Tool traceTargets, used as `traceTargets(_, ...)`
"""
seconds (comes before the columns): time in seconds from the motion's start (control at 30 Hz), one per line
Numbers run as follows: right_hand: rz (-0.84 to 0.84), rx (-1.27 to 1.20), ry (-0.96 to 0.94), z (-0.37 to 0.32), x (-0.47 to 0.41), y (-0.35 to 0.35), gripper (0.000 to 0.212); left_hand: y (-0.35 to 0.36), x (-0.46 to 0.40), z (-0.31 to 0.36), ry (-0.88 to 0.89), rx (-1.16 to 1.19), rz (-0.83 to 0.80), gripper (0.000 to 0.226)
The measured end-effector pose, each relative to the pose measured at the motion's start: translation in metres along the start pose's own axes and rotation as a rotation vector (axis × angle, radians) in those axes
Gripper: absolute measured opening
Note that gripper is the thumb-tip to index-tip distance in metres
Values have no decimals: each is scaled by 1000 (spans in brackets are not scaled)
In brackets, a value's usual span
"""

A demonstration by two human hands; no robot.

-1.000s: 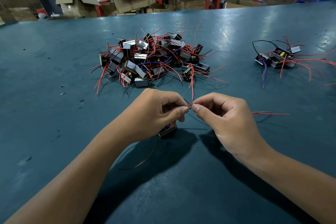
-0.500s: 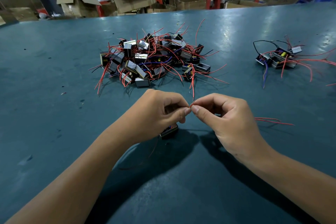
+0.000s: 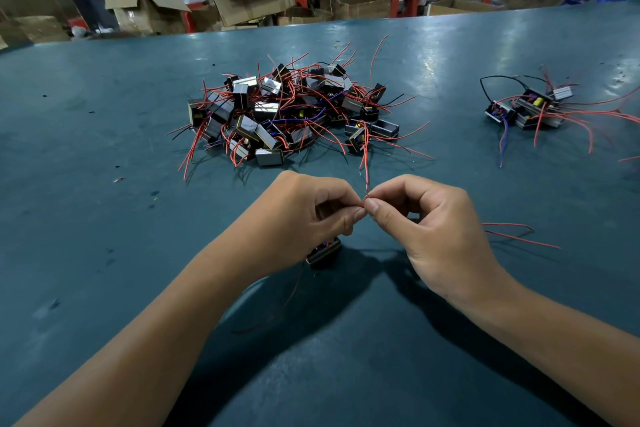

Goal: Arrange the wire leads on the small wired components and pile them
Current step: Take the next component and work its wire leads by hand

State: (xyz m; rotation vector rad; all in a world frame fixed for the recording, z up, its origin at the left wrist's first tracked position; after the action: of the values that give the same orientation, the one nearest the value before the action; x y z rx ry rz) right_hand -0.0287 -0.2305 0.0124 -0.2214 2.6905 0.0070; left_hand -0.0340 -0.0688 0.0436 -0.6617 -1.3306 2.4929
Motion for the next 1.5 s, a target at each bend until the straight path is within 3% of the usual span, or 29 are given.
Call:
traceTargets(0.3,3,13,8,-1,0,0,7,-6,0,-2,30,99,118,12)
traceTargets(0.53,-5,26,-5,-1,-1,-1,5,-4,-2,-7,29,136,108,1)
traceTargets(1.2,1,-69,32,3,0,-2,2,-3,-2,-9,25,130,160,2)
traceTargets(1.5,8,-68,28,2,-1,-1,2,-3,-2,-7,-21,179,135,14)
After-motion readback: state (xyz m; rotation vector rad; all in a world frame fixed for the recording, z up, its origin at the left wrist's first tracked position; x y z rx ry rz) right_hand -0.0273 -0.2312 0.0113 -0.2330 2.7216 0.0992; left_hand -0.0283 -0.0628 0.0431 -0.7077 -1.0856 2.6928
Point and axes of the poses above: each hand's wrist, its own x-axis away from the middle knuckle, its own y-axis out of the palm, z = x × y, the point moved 5 cm from there along -x, towards the middle knuckle, and after that the axes turned 10 degrees about -x, right-handed, at the moved point
